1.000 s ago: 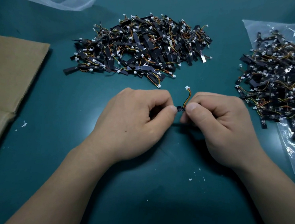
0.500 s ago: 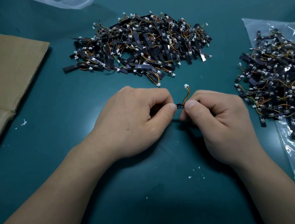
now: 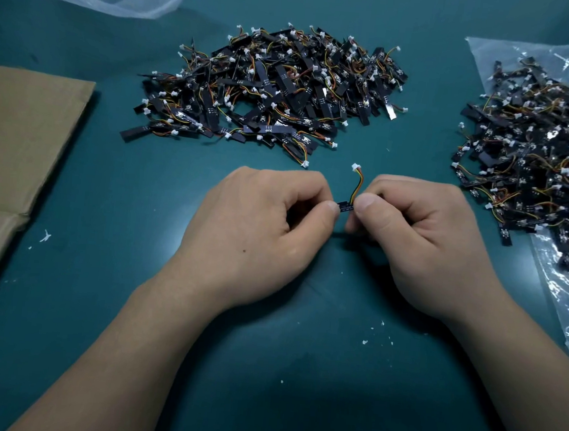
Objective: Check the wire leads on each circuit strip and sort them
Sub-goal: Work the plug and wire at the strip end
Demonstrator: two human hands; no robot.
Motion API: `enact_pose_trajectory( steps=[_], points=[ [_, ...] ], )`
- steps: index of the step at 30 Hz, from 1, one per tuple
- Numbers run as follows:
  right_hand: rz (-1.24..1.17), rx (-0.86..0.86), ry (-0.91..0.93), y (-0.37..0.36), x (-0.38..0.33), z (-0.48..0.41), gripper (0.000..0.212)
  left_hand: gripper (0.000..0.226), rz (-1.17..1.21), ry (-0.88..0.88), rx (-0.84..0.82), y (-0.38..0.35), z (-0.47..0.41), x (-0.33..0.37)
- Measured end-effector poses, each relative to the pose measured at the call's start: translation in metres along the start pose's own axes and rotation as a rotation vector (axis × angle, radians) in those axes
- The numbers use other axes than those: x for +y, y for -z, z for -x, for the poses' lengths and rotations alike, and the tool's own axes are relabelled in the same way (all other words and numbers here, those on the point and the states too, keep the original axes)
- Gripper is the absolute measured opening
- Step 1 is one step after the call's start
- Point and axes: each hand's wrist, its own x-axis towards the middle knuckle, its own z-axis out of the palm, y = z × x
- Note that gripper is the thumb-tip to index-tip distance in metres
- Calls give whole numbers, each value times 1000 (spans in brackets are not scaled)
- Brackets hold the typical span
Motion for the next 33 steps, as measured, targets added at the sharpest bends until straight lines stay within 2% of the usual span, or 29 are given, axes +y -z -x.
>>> enact_pose_trajectory(
  steps=[16,33],
  points=[
    [-17,-35,27,1,1,1,29,22,-10,-104,-11,0,1,-2],
    [-41,-55,34,2,2,2,30,22,-66,-80,5,-1,2,0]
  ],
)
